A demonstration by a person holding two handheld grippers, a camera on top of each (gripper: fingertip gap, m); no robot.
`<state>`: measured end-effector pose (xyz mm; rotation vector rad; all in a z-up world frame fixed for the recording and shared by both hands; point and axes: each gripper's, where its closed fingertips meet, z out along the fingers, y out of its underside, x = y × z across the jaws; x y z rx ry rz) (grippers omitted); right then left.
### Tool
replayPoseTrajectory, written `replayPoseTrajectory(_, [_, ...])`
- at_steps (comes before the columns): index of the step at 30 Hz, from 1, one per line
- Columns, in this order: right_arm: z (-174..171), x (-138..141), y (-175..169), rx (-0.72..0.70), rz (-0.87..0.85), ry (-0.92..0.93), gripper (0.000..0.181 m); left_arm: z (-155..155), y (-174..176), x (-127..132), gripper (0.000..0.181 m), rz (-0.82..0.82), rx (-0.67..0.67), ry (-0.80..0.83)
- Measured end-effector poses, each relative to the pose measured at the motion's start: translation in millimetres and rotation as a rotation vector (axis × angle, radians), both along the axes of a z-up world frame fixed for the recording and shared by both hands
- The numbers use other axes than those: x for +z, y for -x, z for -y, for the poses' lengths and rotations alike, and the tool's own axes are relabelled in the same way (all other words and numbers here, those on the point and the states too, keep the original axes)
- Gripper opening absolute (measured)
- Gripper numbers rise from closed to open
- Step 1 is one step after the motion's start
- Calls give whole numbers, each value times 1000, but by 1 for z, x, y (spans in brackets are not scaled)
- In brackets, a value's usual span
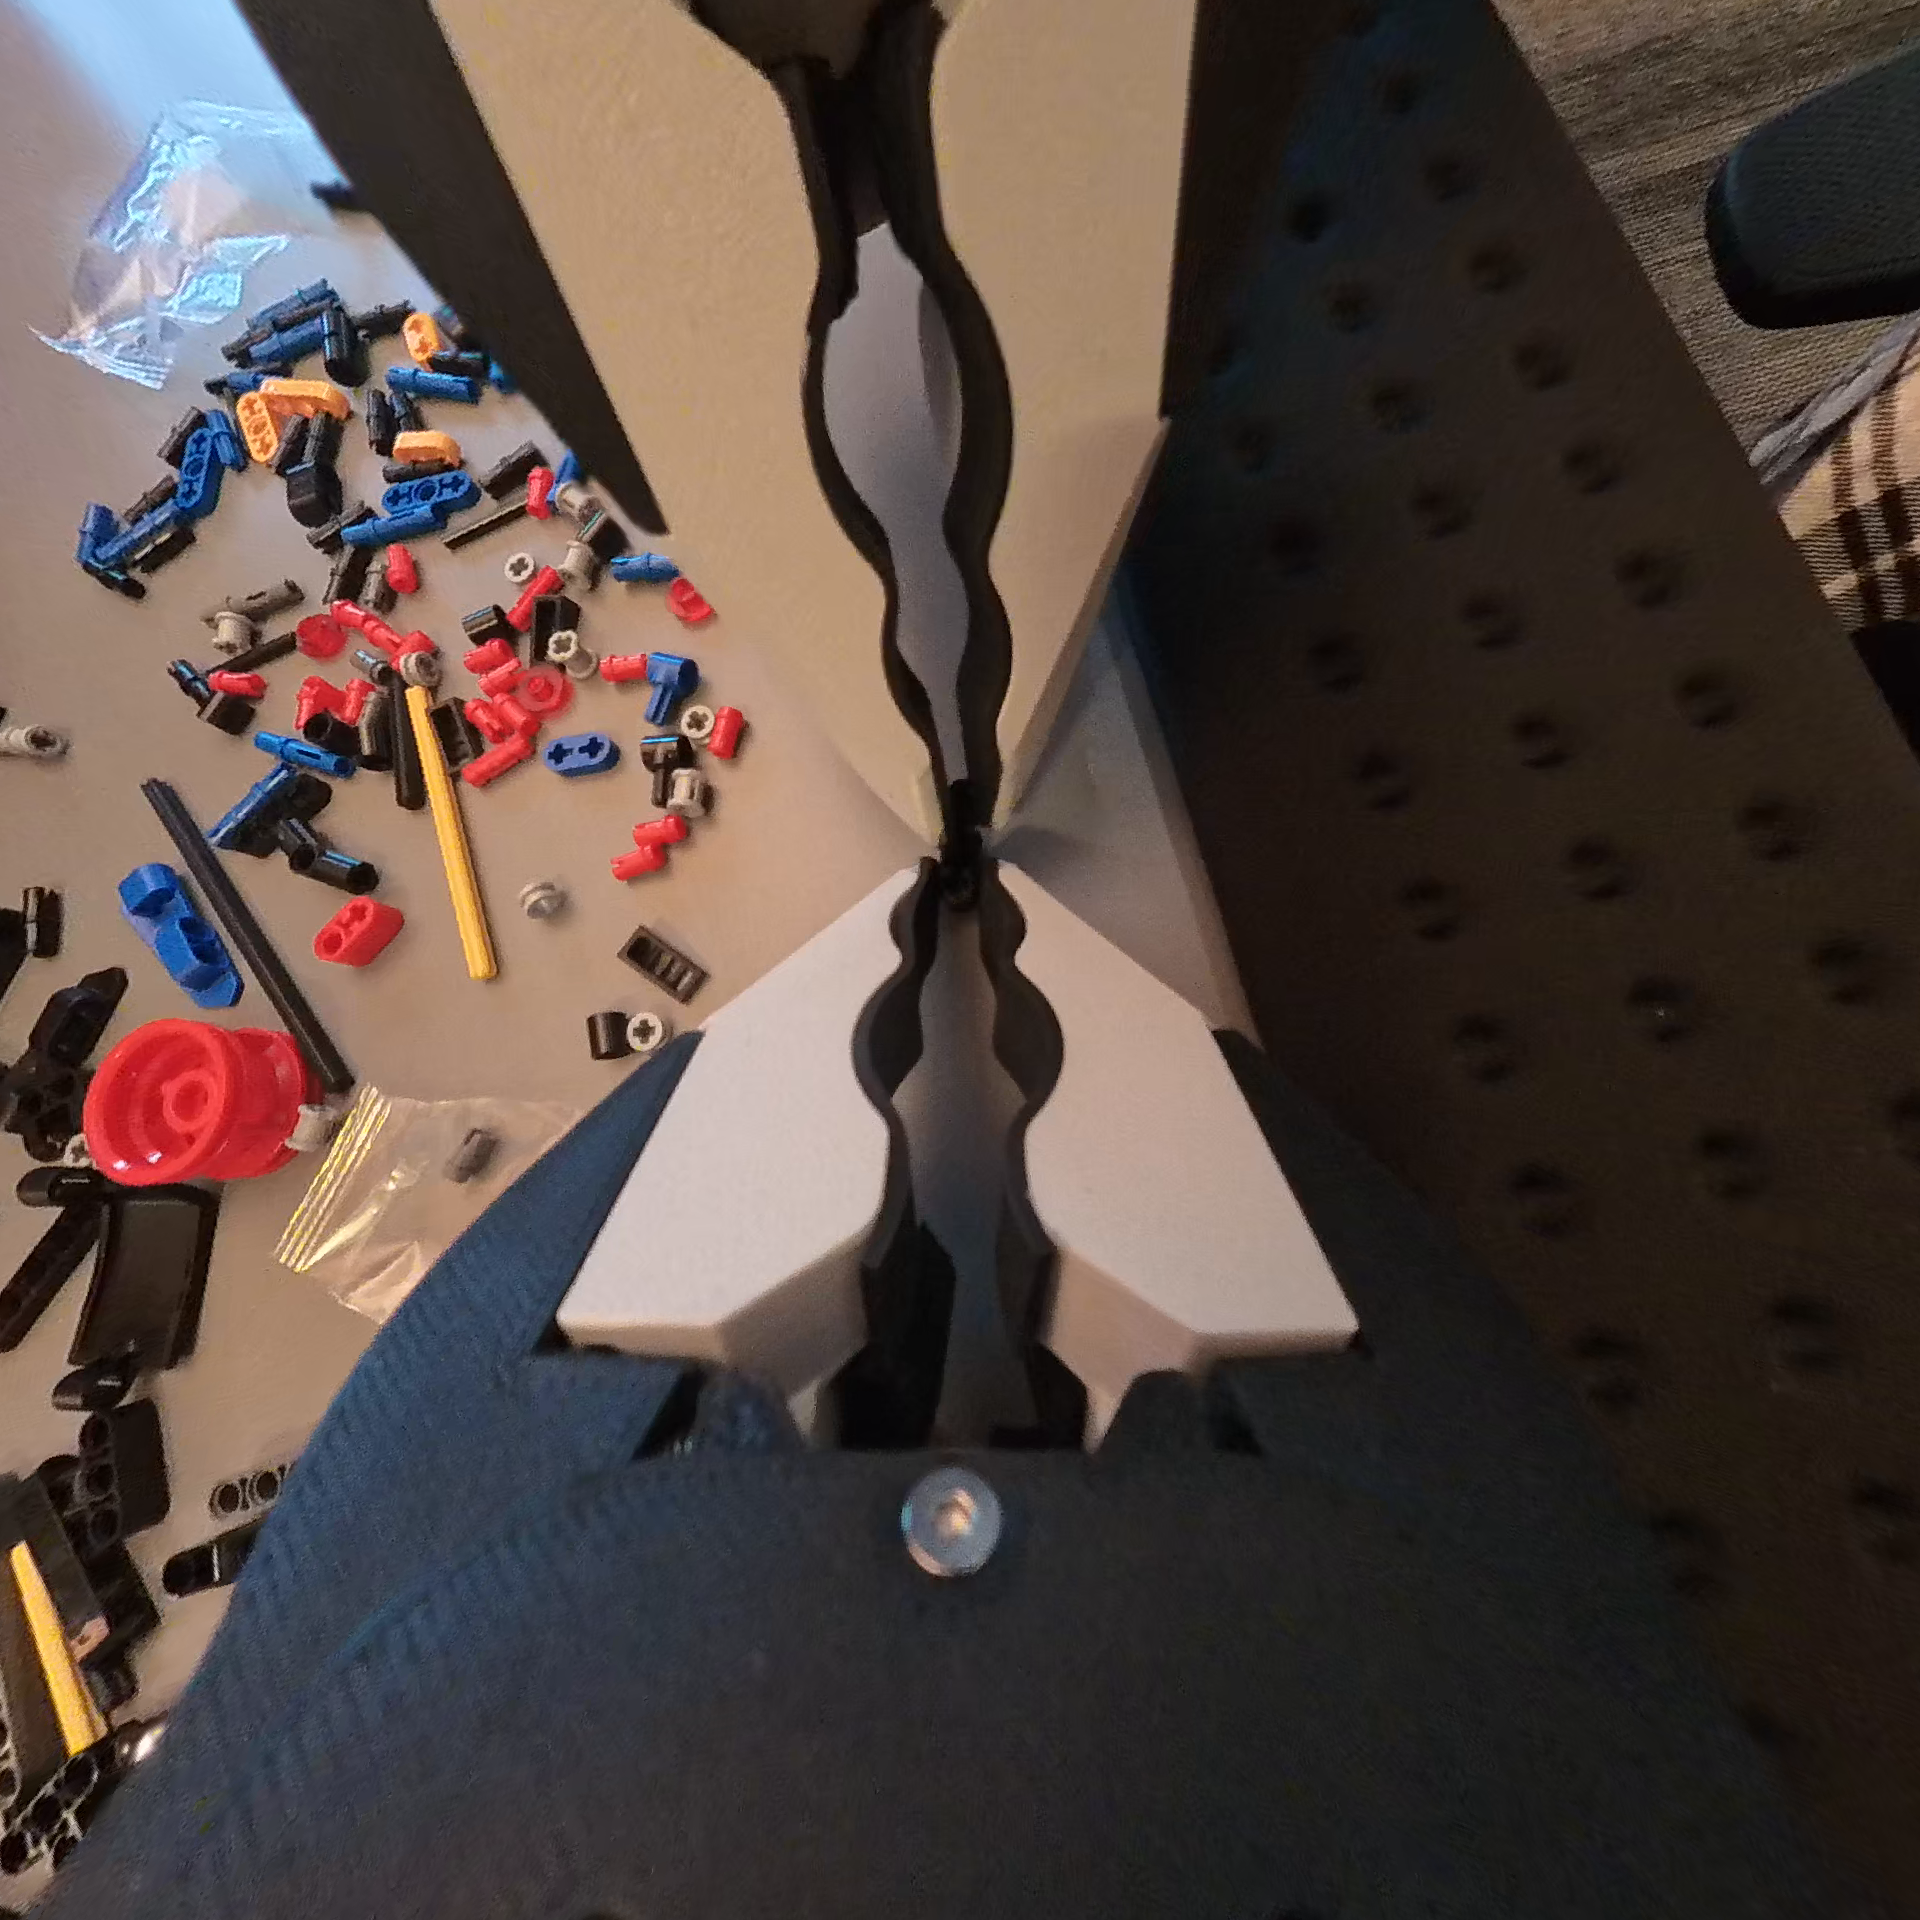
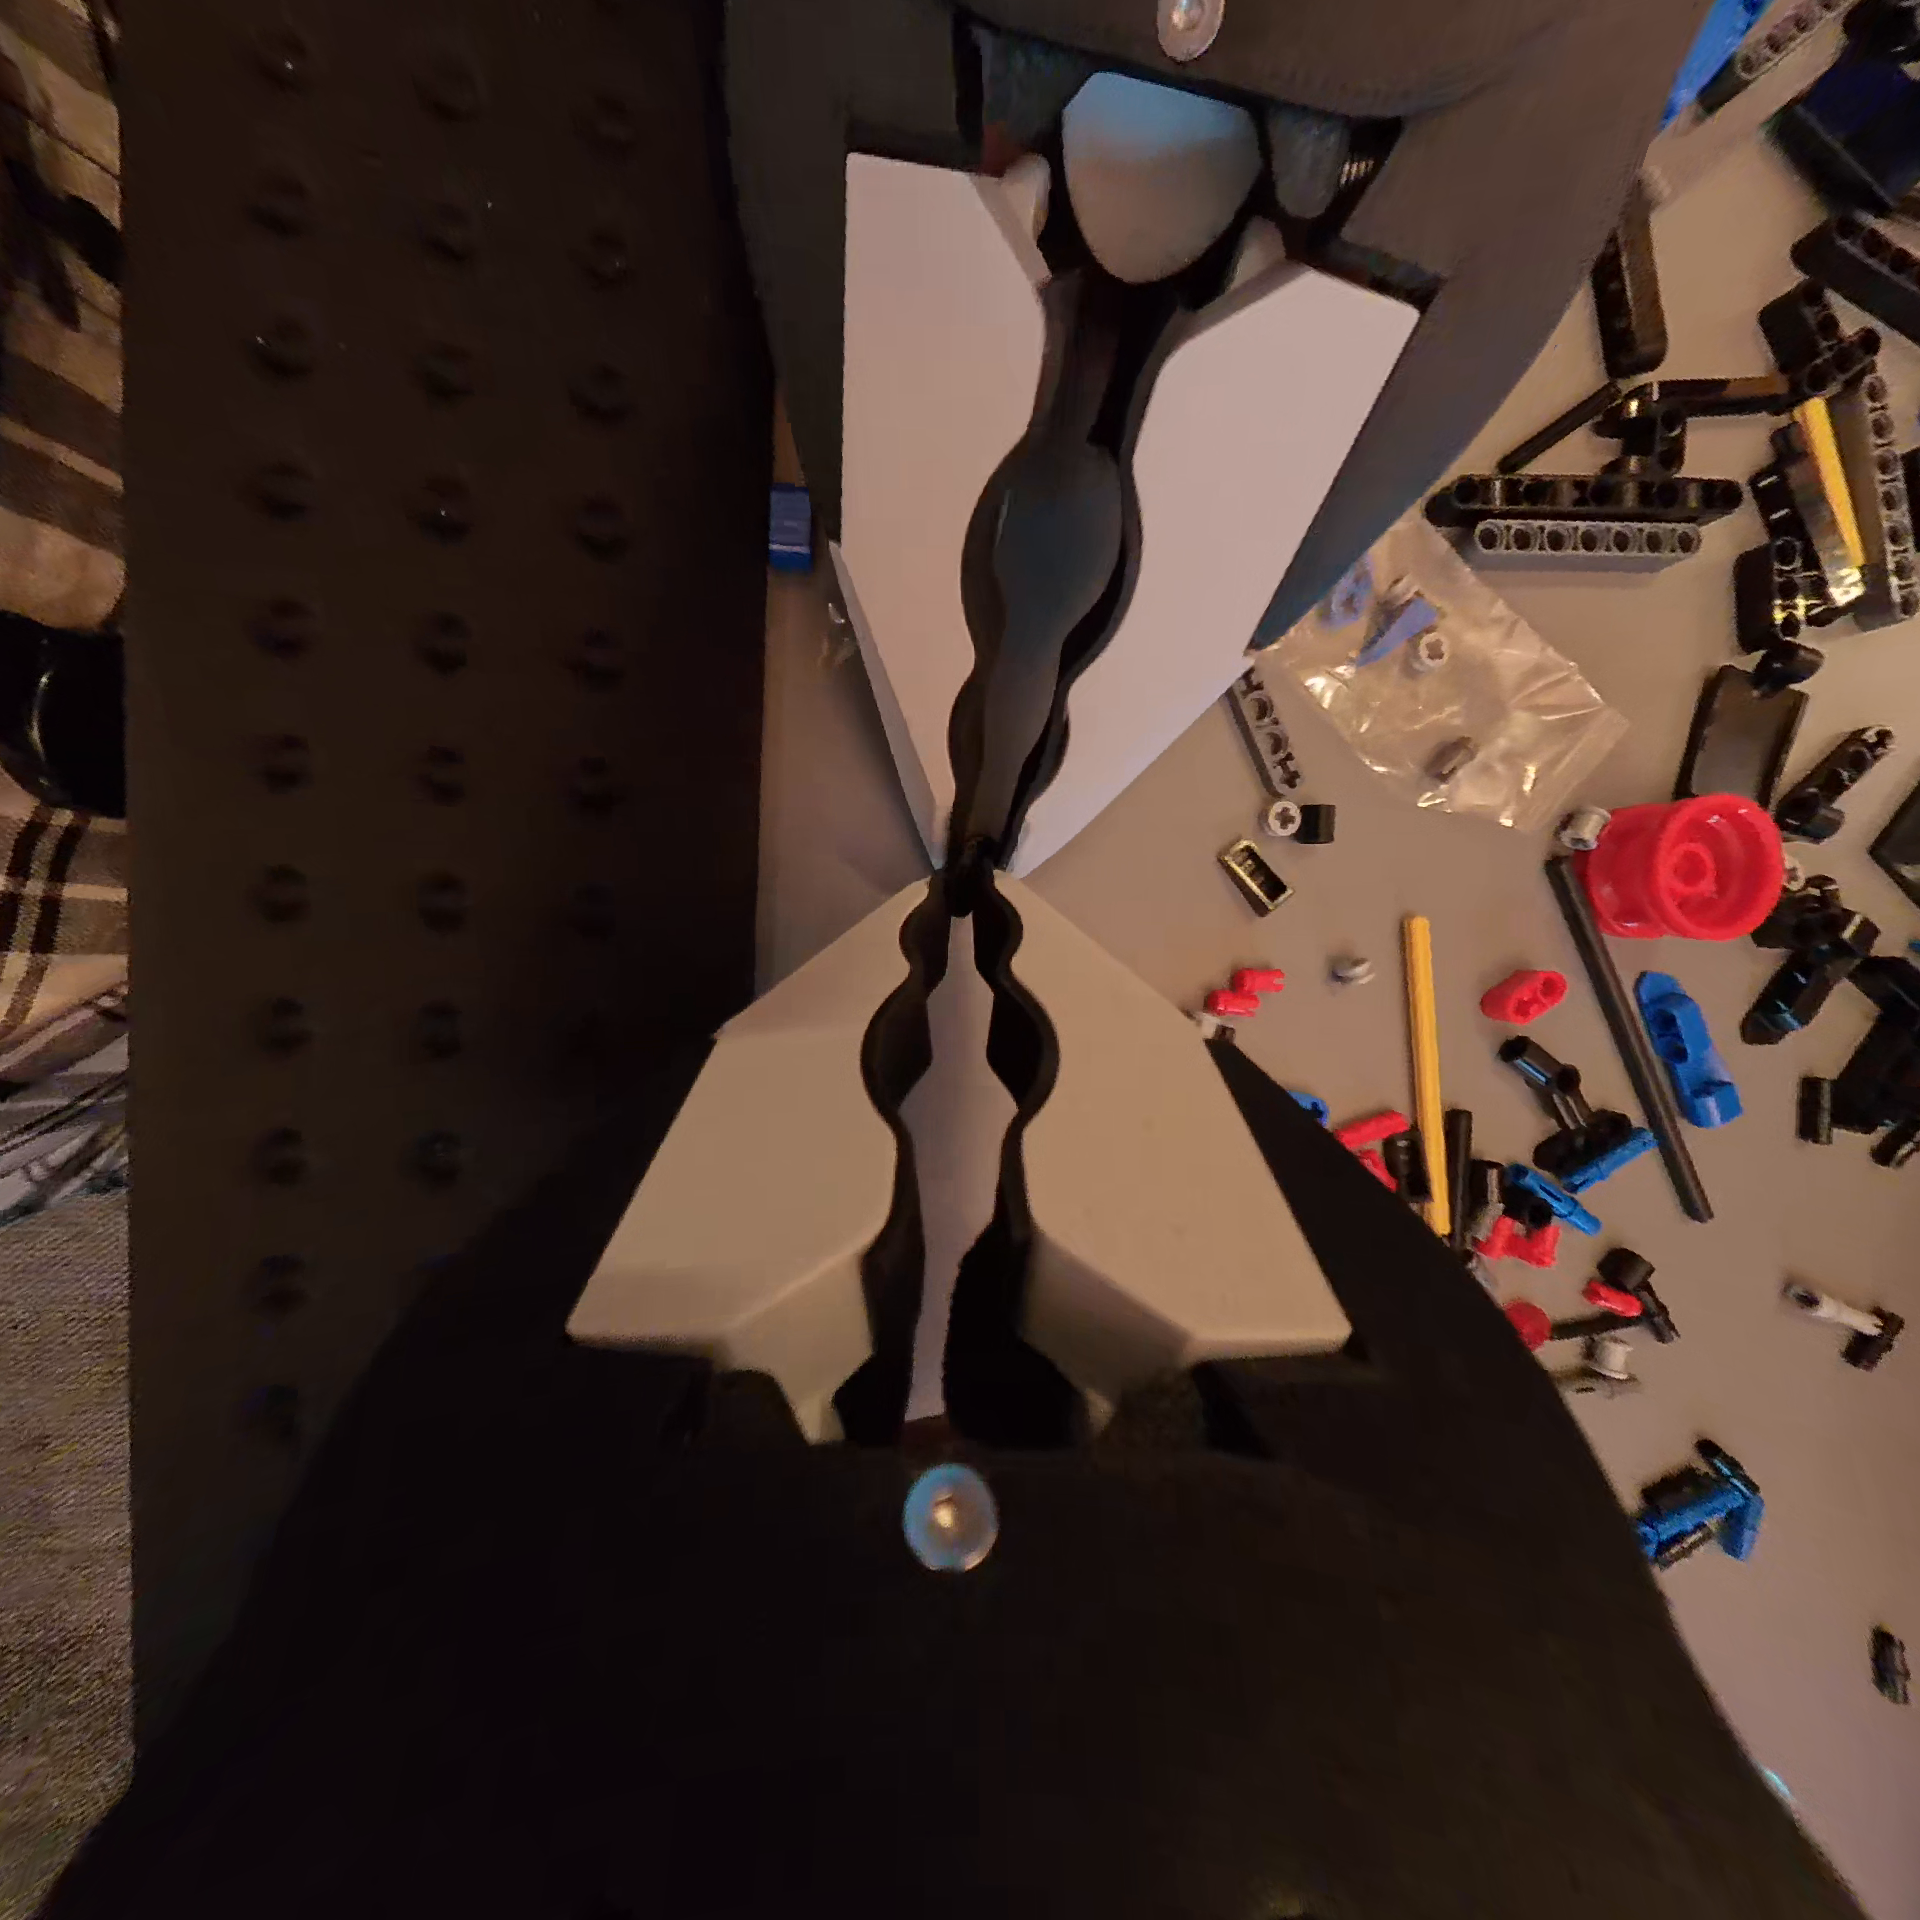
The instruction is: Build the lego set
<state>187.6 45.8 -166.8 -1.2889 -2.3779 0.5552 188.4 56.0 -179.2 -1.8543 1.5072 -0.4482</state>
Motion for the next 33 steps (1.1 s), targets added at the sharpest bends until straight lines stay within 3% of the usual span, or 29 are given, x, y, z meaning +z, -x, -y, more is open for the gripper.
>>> replayPoseTrajectory(8, [0, -5, 2, -3, 98, 102, 4, 0, 0, -1, 7, 11, 2, 26])
replayPoseTrajectory(13, [-4, -1, 2, -44, 26, 136, 14, -1, 0, -1, 7, 19, 5, 31])
replayPoseTrajectory(17, [-2, 6, 1, -57, -39, 102, 1, -1, 0, -1, 7, 30, 5, 42])
replayPoseTrajectory(24, [-2, 4, 2, -43, -5, 30, 0, -1, -1, -1, 7, 28, 6, 41])
replayPoseTrajectory(33, [-3, 1, 2, -76, 64, 182, 0, -2, 0, -2, 7, 24, 0, 43])
